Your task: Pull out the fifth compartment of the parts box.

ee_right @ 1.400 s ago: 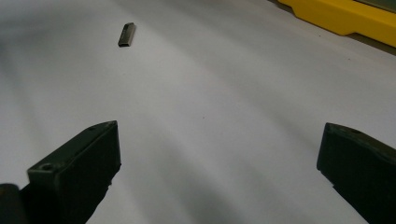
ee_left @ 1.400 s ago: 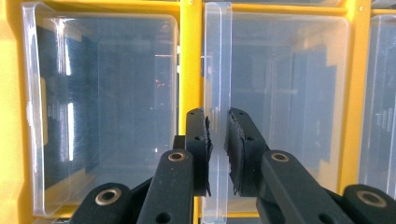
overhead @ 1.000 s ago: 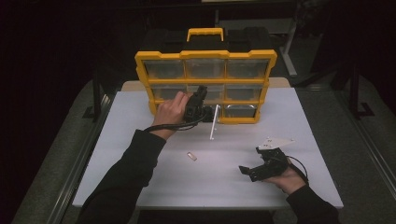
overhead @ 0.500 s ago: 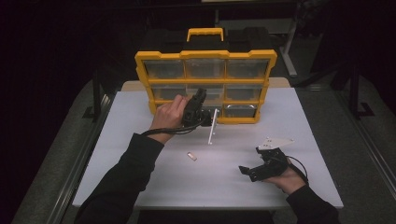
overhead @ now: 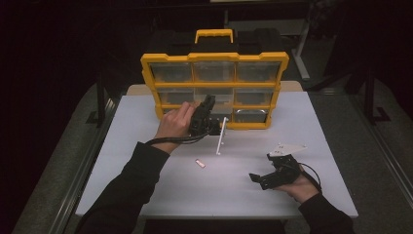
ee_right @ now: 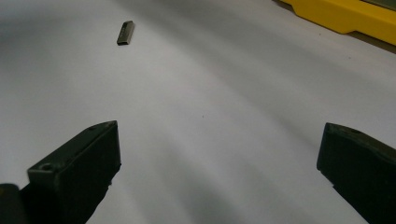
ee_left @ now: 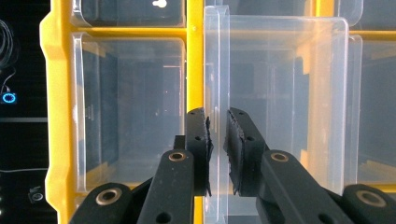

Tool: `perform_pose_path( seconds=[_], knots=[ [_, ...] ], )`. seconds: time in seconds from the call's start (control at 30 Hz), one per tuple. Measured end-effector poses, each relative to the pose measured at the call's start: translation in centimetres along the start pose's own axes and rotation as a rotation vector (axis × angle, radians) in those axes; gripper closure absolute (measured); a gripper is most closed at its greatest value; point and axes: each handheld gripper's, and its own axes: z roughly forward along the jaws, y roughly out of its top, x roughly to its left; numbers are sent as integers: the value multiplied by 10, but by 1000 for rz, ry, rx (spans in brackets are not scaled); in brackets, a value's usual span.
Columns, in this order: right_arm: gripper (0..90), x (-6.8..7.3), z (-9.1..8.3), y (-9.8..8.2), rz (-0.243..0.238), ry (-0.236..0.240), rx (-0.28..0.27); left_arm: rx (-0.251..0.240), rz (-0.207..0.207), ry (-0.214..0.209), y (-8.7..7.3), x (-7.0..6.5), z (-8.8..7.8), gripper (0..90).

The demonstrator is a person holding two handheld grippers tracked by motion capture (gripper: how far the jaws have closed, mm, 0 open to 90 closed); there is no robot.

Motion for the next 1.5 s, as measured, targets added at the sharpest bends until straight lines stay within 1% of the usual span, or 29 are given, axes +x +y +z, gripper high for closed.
perform_pose_path(
  seconds=[0.5,0.8,0.83,0.9,0.93,1.03,1.07,1.4,1.5],
  knots=[
    [0,0,1,0,-2,-2,2,-12,3,11,1,-1,-20,794],
    [0,0,1,0,-2,-3,2,-20,2,16,3,-2,-26,794],
    [0,0,0,0,0,-3,1,-18,3,17,3,-4,-29,794],
    [0,0,0,0,-1,-3,2,-18,3,17,3,-4,-29,794],
    [0,0,1,0,-2,-3,2,-19,3,20,4,-4,-32,794],
    [0,0,1,0,-2,-3,2,-19,3,20,4,-4,-32,794],
    [0,0,1,0,-2,-2,1,-23,5,21,4,-4,-36,794],
    [0,0,1,0,-1,-3,3,-27,6,26,6,-5,-42,795],
    [0,1,1,0,-3,-2,3,-33,4,29,7,-7,-47,794]
  ],
)
